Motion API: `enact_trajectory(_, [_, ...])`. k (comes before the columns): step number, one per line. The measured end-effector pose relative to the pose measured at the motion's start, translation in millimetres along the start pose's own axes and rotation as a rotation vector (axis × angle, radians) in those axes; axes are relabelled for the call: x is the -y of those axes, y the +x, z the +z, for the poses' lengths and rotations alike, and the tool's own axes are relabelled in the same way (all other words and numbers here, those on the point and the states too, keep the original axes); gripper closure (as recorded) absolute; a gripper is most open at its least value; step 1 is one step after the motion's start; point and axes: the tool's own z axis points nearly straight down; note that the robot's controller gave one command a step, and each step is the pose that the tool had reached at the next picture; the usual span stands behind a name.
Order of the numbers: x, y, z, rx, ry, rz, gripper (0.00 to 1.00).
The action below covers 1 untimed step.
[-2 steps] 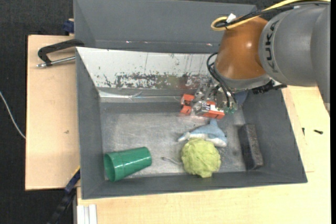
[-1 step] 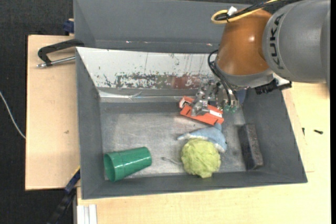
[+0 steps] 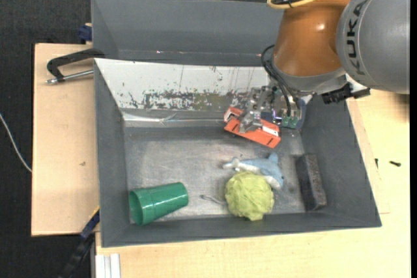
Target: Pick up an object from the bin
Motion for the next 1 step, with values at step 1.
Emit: enact_trajectory(1, [-4.9, 2.2, -15.8, 0.006, 0.0, 0.091, 1.0])
